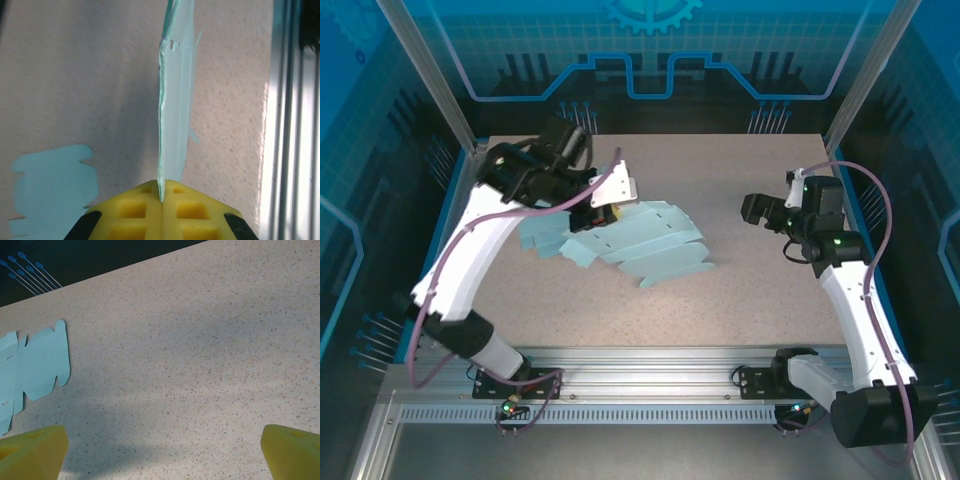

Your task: Fold the paper box

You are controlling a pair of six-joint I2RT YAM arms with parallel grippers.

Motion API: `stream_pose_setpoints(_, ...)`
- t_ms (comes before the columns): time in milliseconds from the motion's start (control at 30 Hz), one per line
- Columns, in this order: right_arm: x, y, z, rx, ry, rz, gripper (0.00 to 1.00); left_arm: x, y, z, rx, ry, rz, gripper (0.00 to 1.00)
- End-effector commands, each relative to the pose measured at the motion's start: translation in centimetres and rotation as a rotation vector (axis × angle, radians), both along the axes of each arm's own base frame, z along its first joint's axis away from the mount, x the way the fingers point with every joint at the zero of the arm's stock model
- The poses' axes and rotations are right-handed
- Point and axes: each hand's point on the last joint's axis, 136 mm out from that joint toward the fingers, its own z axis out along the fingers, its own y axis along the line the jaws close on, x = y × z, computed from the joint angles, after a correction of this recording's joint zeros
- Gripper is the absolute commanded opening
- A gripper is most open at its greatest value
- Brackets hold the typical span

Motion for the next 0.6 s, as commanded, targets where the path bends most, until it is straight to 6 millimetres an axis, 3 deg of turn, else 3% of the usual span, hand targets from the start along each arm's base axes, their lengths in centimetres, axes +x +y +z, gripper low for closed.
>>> stream_pose_setpoints(0,0.4,-0.2,-0.1,0.017,0.023,-0.01,1.0,1.6,-0.8,-4.1,0.098,0.134,-0.027,0.0)
stream_pose_setpoints(200,1.2,-0.1,-2.1,0.003,0.07,0.012,1.0,7.7,-3.9,-6.7,0.119,0.118,0.012,0.0)
stream_pose_setpoints(367,1.3,0.2,-3.2,0.009,0.071,0.028,1.0,13.1,-6.3,-9.3,0.168,-0.078,0.076,0.0)
stream_pose_setpoints(567,1.3,0.8,-4.8,0.055,0.092,0.04,1.0,15.4,-9.3,-11.9,0.173,-0.336,0.083,0.0)
